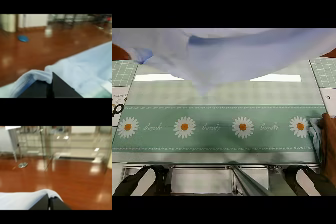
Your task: Fold the shirts.
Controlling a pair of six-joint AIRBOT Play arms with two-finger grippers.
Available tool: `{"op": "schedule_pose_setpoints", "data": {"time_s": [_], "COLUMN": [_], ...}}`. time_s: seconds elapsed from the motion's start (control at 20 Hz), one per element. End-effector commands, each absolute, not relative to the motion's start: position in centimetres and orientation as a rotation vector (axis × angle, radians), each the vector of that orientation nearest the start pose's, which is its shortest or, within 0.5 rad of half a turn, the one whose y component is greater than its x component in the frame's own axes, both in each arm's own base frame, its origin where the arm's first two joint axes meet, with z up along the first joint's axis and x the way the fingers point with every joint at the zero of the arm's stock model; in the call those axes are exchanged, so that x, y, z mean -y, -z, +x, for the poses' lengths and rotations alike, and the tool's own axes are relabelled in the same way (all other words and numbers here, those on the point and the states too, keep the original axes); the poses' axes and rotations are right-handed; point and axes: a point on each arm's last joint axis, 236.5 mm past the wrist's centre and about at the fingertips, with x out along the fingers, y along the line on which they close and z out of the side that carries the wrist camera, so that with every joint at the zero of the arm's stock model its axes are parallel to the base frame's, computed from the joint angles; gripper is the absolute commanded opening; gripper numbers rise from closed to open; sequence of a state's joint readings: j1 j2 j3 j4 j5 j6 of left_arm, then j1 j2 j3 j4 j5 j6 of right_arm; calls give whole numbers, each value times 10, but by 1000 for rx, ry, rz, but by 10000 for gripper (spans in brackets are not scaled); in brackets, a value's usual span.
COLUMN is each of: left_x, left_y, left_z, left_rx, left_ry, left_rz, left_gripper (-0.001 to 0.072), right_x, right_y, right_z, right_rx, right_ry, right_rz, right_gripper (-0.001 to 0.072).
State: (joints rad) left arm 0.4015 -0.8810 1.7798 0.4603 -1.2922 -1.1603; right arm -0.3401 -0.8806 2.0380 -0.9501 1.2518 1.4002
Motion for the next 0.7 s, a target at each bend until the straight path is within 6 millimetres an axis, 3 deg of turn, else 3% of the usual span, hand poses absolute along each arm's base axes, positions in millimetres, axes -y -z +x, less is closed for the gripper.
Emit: {"op": "schedule_pose_setpoints", "data": {"time_s": [0.0,0.25,0.35,0.5,0.65], "left_x": [82,60,36,3,4], "left_y": [-502,-499,-486,-453,-395], "left_z": [222,166,161,183,249], "left_rx": [19,30,-22,-150,-357], "left_ry": [354,145,66,-18,25], "left_rz": [-22,10,15,4,-23], "left_gripper": [20,19,19,19,19], "right_x": [-36,-22,-19,-11,-6], "right_y": [-532,-524,-509,-462,-397], "right_z": [197,146,145,171,224], "right_rx": [31,28,-8,-166,-347], "right_ry": [-94,41,58,53,-6], "right_rz": [-16,-32,-9,46,120], "right_gripper": [28,28,28,28,28]}}
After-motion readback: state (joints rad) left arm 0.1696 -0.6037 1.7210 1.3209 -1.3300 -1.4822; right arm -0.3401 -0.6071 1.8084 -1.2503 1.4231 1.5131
